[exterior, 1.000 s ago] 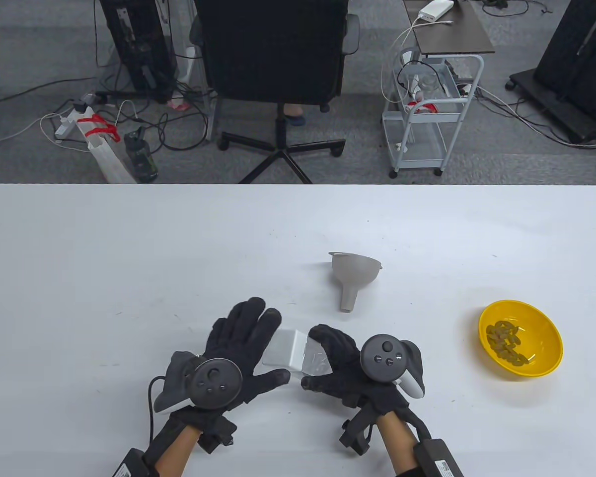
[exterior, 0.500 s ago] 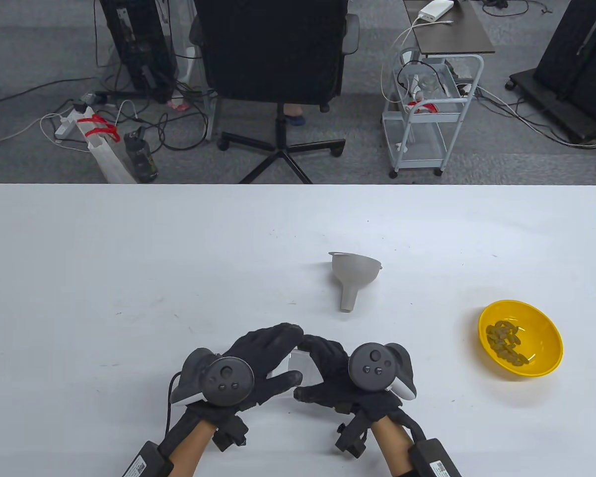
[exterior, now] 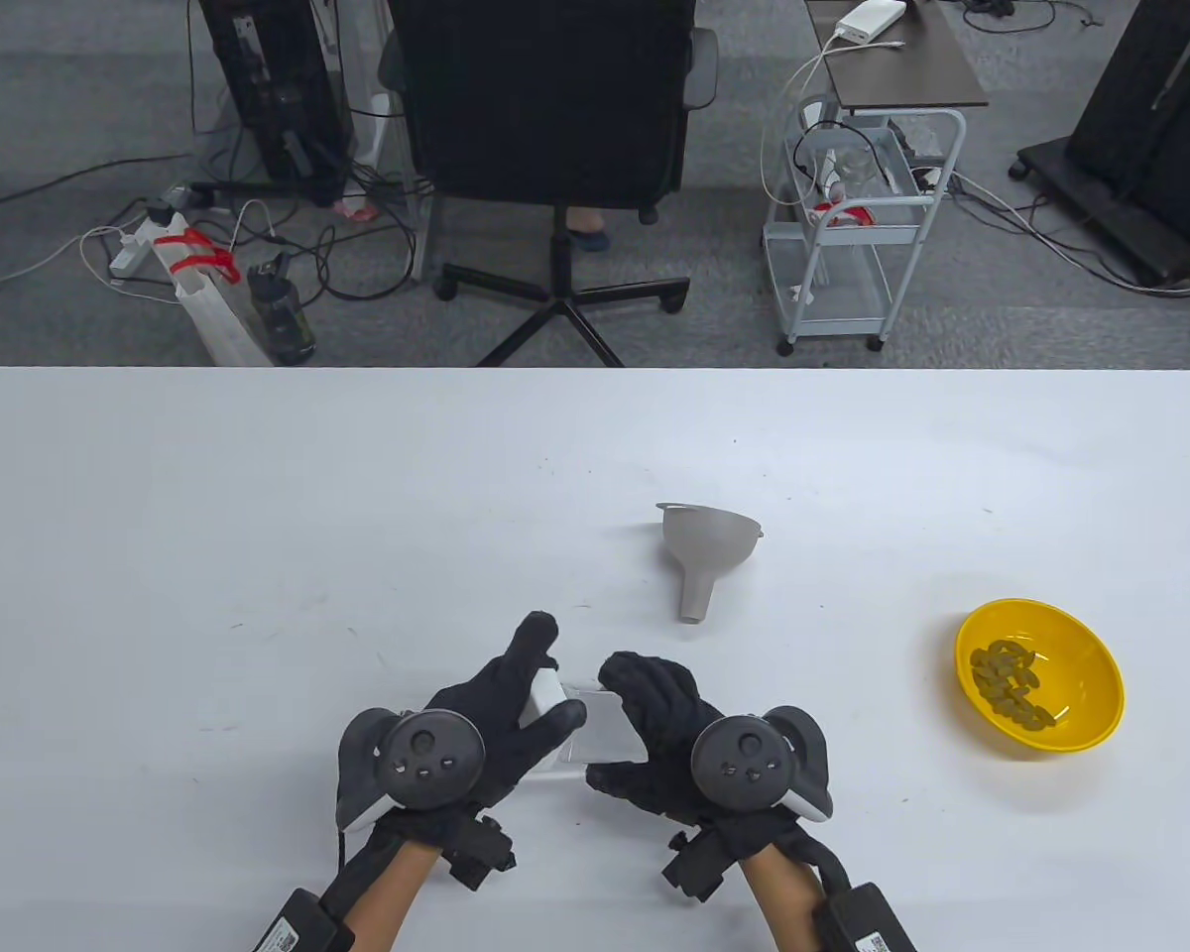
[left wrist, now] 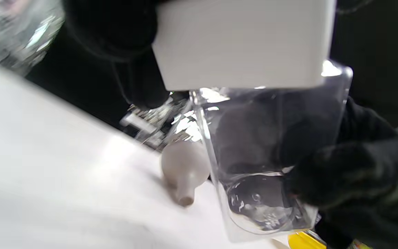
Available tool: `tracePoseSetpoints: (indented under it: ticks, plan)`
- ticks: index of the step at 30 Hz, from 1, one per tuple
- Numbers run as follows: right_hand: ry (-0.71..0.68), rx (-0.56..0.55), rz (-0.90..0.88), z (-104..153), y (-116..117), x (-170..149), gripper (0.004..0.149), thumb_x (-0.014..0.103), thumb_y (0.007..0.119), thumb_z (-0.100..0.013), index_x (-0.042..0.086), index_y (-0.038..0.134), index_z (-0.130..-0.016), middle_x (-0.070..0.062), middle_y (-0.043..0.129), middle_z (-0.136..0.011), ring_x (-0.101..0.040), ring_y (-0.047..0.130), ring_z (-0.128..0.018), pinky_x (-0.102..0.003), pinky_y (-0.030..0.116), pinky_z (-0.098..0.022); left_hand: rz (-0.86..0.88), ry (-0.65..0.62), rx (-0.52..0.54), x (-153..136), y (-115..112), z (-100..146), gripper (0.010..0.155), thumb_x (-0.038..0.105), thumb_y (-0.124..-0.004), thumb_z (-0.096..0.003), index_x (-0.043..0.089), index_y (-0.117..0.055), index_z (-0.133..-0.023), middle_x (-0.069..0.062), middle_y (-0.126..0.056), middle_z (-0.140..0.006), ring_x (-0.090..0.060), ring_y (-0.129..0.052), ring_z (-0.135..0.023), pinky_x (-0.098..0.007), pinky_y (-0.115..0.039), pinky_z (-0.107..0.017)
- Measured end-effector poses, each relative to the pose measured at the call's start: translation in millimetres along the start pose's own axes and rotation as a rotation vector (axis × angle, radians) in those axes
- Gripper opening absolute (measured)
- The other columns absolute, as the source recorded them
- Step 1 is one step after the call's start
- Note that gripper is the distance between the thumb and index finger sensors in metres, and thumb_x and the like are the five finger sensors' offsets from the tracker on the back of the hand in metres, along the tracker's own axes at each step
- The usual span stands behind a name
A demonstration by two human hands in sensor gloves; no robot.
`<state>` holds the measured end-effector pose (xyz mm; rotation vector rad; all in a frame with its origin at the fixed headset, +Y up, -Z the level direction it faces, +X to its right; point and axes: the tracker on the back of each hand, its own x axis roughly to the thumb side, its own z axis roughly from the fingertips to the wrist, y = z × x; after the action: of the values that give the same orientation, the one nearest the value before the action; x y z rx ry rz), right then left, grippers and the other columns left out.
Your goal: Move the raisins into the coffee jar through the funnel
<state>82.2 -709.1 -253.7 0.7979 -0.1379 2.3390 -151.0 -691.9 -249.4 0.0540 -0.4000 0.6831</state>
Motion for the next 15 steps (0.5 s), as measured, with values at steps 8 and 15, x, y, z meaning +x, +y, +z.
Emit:
tracePoseSetpoints:
  ticks: [8, 15]
  plan:
    - [0.059, -0.041, -0.095, 5, -7, -14, 0.090, 0.047, 0.094, -0.047, 0.017, 0.036, -0.108, -0.023, 0.052, -0.111, -0.054, 0.059, -0.096, -0.065, 0.067, -0.067, 0.252, -0.098, -0.271, -11, -5, -1, 0.085, 0.067, -0.059, -0.0625, 0.031, -0.012, -0.123, -0.020, -0.022, -0.133, -0.052, -0.048, -0.114, -0.067, -0.049, -0.075]
    - [0.066, -0.036, -0.092, 9, -12, -18, 0.090, 0.047, 0.095, -0.047, 0.017, 0.036, -0.109, -0.022, 0.051, -0.112, -0.054, 0.059, -0.097, -0.065, 0.067, -0.067, -0.052, -0.212, -0.085, 4, -1, 2, 0.086, 0.060, -0.075, -0.0580, 0.030, -0.027, -0.122, -0.022, -0.048, -0.125, -0.031, -0.080, -0.097, -0.055, -0.064, -0.071]
